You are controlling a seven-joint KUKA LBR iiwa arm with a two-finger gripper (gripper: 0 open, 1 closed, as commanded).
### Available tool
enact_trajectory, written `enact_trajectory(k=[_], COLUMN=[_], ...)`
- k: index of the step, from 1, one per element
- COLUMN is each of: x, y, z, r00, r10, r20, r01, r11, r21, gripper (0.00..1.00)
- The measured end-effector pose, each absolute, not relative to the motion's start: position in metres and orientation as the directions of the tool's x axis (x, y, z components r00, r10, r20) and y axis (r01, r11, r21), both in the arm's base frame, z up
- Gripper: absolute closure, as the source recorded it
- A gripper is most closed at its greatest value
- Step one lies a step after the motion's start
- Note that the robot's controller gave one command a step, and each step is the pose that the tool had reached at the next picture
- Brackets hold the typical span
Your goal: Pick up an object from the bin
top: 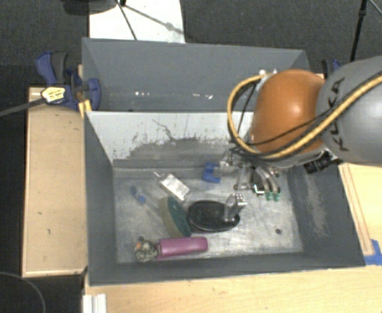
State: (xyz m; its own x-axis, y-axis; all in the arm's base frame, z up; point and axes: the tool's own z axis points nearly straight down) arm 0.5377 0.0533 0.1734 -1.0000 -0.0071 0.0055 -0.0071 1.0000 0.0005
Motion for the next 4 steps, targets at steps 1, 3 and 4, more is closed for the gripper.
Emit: enact_trajectory(k=[1, 3, 4], x=[0.494, 0.503, 0.488], y=[0.052, 0.042, -0.010], z=[0.071, 0.199, 0.359], r00=[-0.986, -0.980, -0.875], r10=[-0.169, -0.199, -0.484], r20=[-0.011, -0.010, -0.008], r01=[-0.169, -0.199, -0.483], r11=[0.986, 0.980, 0.875], r21=[0.000, -0.001, -0.005], gripper=[0.00, 1.00, 1.00])
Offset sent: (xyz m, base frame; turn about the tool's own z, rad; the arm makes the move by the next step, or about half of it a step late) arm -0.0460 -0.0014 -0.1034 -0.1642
